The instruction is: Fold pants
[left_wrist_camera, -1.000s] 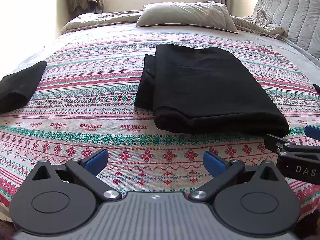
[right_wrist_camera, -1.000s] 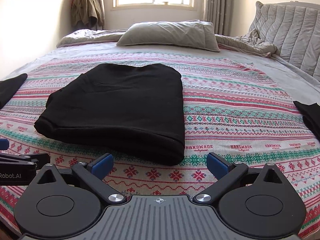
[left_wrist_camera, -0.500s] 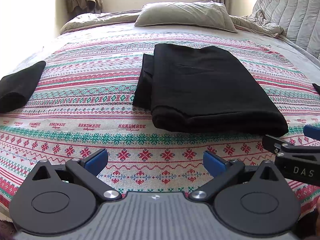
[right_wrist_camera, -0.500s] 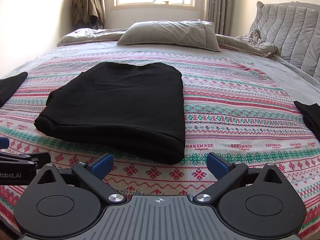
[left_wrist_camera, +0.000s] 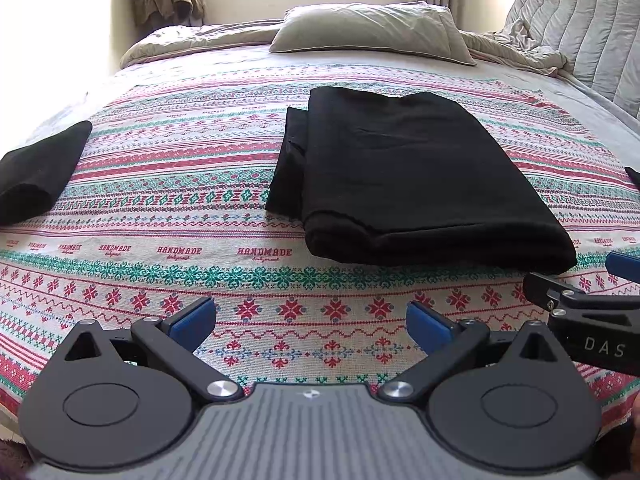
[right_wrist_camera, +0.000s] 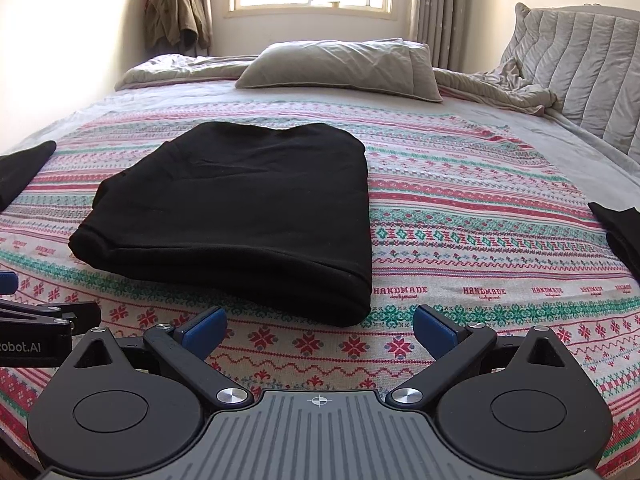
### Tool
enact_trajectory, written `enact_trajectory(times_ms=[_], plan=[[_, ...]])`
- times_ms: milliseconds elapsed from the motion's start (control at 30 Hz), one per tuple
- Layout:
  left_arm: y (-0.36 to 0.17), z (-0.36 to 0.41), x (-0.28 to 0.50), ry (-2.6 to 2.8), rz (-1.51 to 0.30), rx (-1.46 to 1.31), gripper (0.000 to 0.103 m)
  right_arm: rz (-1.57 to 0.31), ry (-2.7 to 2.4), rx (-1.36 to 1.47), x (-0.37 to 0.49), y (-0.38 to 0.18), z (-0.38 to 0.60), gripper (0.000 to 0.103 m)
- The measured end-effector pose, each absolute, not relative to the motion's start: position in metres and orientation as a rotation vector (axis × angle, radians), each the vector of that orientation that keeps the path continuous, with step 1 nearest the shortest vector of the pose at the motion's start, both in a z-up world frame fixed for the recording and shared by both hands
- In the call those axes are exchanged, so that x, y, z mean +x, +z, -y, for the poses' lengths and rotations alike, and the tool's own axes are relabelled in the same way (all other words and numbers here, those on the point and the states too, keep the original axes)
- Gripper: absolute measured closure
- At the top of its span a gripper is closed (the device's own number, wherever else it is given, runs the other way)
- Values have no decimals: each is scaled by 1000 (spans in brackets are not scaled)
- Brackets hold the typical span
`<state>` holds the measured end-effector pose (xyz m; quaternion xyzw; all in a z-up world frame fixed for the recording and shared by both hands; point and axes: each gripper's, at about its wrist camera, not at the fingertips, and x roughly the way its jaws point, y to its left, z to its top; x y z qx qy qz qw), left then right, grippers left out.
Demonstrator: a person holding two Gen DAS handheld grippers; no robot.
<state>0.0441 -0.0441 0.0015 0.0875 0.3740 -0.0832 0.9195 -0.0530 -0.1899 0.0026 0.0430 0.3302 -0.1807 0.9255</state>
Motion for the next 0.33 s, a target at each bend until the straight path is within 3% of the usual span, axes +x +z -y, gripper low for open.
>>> enact_trajectory(times_ms=[333], plan=[[1,42,44,-176,-780,169,0,-680,-364,83,-55,0,191,2]])
